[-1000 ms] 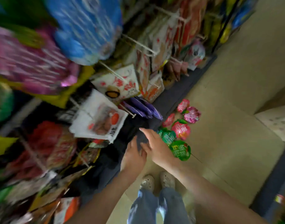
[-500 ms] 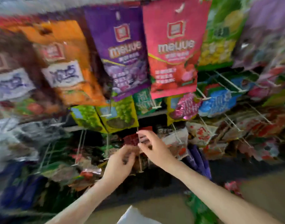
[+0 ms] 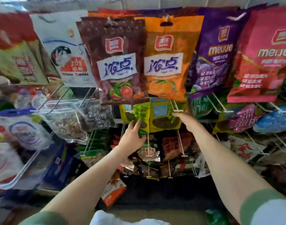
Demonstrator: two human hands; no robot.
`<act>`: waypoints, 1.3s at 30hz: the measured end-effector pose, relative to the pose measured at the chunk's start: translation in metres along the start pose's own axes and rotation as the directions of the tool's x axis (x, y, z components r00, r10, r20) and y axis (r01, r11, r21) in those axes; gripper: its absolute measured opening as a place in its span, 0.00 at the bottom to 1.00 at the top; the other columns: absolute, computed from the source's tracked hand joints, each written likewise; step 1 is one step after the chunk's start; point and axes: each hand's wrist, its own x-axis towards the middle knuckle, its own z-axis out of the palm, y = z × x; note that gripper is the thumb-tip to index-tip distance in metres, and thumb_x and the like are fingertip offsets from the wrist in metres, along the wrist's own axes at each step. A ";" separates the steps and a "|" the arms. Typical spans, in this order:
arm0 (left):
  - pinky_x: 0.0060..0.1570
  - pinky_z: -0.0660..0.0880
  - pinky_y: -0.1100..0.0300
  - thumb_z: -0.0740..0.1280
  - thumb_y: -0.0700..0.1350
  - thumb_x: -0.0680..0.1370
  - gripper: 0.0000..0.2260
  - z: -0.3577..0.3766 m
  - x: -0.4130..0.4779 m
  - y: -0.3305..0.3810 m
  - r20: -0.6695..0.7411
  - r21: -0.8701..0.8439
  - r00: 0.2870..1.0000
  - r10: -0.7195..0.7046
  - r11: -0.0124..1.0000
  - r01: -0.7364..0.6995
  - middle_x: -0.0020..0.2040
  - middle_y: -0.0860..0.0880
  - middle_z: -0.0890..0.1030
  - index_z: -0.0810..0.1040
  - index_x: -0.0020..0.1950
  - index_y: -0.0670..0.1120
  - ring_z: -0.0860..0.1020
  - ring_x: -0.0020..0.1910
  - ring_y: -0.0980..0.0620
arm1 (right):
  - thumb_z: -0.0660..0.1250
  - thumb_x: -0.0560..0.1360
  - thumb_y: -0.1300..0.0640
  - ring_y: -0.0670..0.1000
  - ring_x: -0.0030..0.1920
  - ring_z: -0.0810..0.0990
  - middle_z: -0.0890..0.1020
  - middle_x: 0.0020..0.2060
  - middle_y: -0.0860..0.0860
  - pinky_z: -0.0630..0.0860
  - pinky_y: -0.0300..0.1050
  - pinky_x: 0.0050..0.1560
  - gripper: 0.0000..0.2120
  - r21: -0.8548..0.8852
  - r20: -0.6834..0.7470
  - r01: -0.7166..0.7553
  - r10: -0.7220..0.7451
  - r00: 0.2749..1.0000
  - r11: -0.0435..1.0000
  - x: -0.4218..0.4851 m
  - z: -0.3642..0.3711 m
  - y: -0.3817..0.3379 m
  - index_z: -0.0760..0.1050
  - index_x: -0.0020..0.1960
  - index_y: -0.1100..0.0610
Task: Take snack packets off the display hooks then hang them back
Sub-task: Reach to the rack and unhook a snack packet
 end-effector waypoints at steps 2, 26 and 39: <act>0.60 0.70 0.52 0.64 0.50 0.77 0.32 -0.001 0.005 -0.004 0.014 -0.013 1.000 -0.006 1.000 0.006 0.76 0.43 0.54 0.50 0.77 0.53 0.68 0.67 0.40 | 0.68 0.74 0.62 0.52 0.59 0.74 0.73 0.64 0.52 0.72 0.44 0.47 0.28 0.032 -0.028 -0.040 0.041 0.999 0.999 0.009 0.004 0.004 0.61 0.71 0.59; 0.50 0.76 0.62 0.65 0.48 0.78 0.07 0.001 -0.011 0.021 0.211 -0.810 0.974 0.079 0.572 0.130 0.53 0.56 0.82 0.77 0.55 0.52 0.81 0.51 0.57 | 0.62 0.77 0.60 0.48 0.45 0.83 0.85 0.44 0.47 0.79 0.43 0.42 0.07 0.429 0.107 0.059 -0.115 0.988 0.901 -0.065 -0.029 0.041 0.77 0.52 0.53; 0.40 0.75 0.61 0.70 0.48 0.75 0.08 -0.021 -0.032 -0.051 0.028 -0.817 0.956 -0.293 0.543 0.191 0.43 0.54 0.81 0.78 0.51 0.48 0.80 0.42 0.54 | 0.61 0.79 0.55 0.53 0.65 0.71 0.70 0.67 0.54 0.72 0.53 0.62 0.20 0.167 0.353 0.009 -0.069 0.933 0.986 -0.046 0.052 0.015 0.65 0.70 0.53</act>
